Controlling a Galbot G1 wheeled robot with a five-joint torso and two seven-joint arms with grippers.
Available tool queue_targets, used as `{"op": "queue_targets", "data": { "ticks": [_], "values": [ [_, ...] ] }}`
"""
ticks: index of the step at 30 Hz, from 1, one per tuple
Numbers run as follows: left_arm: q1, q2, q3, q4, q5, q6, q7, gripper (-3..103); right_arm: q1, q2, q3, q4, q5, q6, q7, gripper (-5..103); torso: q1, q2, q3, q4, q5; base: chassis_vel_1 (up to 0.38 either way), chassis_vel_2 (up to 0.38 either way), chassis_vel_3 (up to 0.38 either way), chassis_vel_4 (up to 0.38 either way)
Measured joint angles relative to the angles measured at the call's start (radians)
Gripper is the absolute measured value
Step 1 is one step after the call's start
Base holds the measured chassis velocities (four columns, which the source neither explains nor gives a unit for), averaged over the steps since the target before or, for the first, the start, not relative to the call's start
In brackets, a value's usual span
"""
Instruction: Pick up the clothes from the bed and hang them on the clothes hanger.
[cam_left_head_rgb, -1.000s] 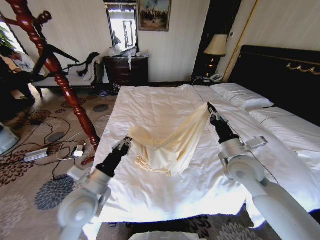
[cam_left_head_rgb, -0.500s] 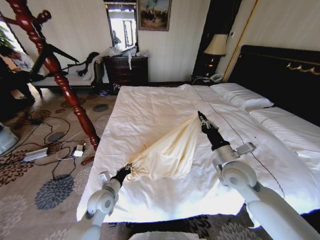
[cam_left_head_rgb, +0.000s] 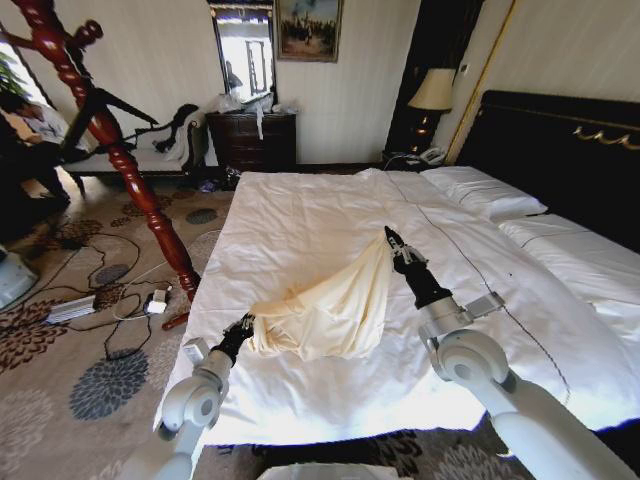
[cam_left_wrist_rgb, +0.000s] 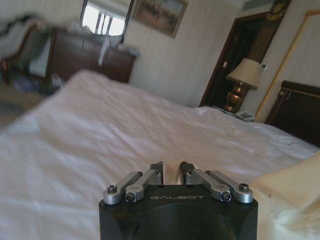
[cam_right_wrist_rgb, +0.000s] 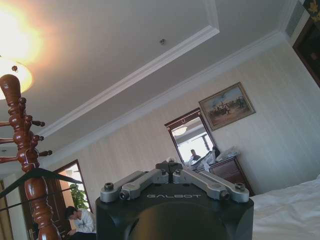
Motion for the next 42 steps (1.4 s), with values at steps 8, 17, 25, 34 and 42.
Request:
{"op": "queue_targets", "data": {
  "ticks": [8,17,25,34,42],
  "values": [
    [-0.041,-0.017,-0.045,0.12,0.2,-0.067,-0.118,44,-0.014,0.002,0.011,0.019,0.001,0.002,0.0,0,0.0,0.0,0.0,0.0001,-0.0001,0.0,0.0,0.0,0.0],
    [-0.2,-0.044,-0.064,0.267,0.113,-0.095,-0.16,82,-0.029,-0.003,0.015,0.037,0.001,0.003,-0.004,0,0.0,0.0,0.0,-0.0005,-0.0001,0.0,0.0,0.0,0.0],
    [-0.085,0.02,-0.025,0.134,0.117,-0.135,-0.005,100,-0.05,-0.004,0.029,0.041,-0.004,0.008,-0.006,0,0.0,0.0,0.0,0.0002,0.0,0.0,0.0,0.0,0.0],
    [0.018,0.052,0.122,0.129,0.472,-0.244,0.131,100,-0.04,0.01,0.02,0.04,-0.009,0.009,-0.008,0,0.0,0.0,0.0,-0.0002,0.0,0.0,0.0,0.0,0.0],
    [0.071,0.019,0.121,0.166,0.617,-0.229,0.049,103,-0.037,0.016,0.027,0.036,-0.006,0.009,-0.008,0,0.0,0.0,0.0,-0.0001,0.0,0.0,0.0,0.0,0.0]
  ]
}}
